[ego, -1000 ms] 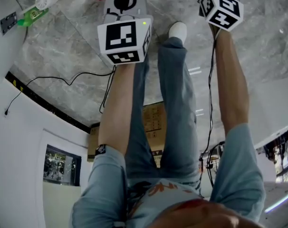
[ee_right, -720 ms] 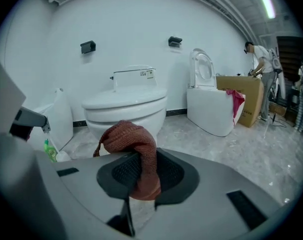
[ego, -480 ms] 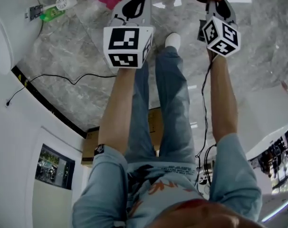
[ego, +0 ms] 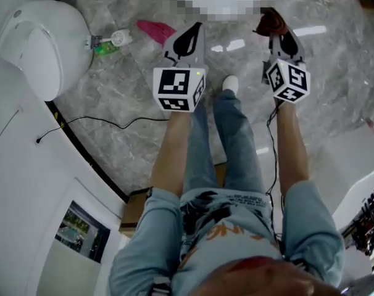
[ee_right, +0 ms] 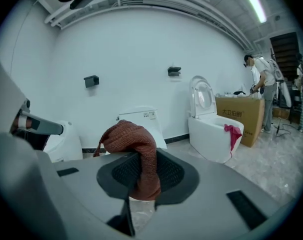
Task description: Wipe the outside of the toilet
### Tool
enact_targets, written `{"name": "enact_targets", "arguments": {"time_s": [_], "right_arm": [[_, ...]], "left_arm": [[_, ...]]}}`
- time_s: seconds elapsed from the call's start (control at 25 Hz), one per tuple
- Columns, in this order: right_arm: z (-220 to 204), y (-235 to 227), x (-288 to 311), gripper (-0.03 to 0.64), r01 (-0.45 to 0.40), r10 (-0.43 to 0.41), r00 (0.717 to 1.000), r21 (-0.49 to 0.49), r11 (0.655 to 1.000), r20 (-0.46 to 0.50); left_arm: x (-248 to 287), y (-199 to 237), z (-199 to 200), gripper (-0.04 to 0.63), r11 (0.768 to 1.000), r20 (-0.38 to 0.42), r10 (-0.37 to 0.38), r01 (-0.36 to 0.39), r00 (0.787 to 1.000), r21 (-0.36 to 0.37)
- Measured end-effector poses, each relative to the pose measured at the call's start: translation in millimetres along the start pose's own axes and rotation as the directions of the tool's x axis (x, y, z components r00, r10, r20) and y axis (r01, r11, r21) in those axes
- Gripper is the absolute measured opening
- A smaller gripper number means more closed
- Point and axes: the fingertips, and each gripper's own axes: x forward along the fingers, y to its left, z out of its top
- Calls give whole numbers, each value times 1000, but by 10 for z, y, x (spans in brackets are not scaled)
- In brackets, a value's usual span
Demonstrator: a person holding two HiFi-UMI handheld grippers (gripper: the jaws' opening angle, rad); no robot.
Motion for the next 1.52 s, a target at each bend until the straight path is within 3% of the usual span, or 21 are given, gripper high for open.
{"name": "enact_targets", "arguments": {"time_s": [0.32,0.48,0.64,0.84,0.96,1.16,1.52], "right_arm": [[1447,260,-442,74,-69,71,983,-13,998,170],[2077,543,-636,74,-115,132,968,-90,989,215],[2873,716,-887,73,-176,195,938,-91,980,287],[3706,822,-1287,74,-213,264,898,-178,961,353],[3998,891,-1468,74,-206,271,899,-214,955,344],[4209,819,-1711,74,-181,238,911,-192,965,336],[4243,871,-1794,72,-206,278,896,-230,951,346]], "left_arm": [[-490,-260,1313,-5,995,176,93,-97,980,14],[-779,-490,1941,-5,992,267,107,-87,958,-87],[-1006,-813,2623,-5,994,340,109,-94,934,-59],[-1366,-972,3213,-5,981,397,191,-187,898,-51],[-1576,-1027,3368,-5,970,415,230,-243,880,-22],[-1752,-1159,3593,-5,935,457,250,-336,854,115],[-1877,-1290,3660,-5,935,504,203,-319,840,156]]}}
